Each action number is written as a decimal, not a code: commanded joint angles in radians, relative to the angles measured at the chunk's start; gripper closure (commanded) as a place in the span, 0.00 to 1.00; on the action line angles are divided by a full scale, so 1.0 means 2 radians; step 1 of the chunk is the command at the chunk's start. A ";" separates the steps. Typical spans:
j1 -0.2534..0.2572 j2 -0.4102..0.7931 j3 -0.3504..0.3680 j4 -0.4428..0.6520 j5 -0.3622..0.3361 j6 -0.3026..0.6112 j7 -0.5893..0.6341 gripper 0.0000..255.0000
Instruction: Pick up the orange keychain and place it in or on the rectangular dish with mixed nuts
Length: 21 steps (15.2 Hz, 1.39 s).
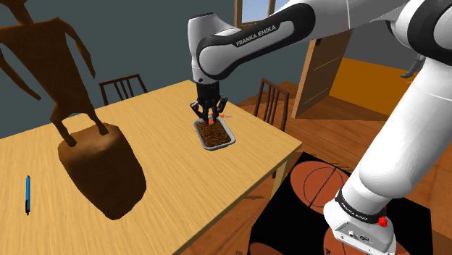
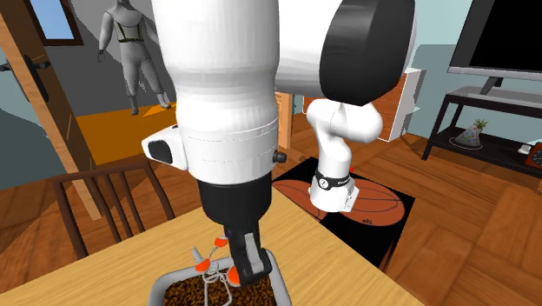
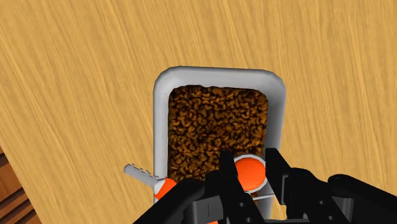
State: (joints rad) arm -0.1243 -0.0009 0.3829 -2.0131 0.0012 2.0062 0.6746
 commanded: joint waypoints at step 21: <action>0.002 0.036 0.000 -0.046 -0.016 0.080 0.011 0.00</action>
State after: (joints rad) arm -0.1209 0.0721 0.3834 -2.1042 -0.0316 2.1653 0.6958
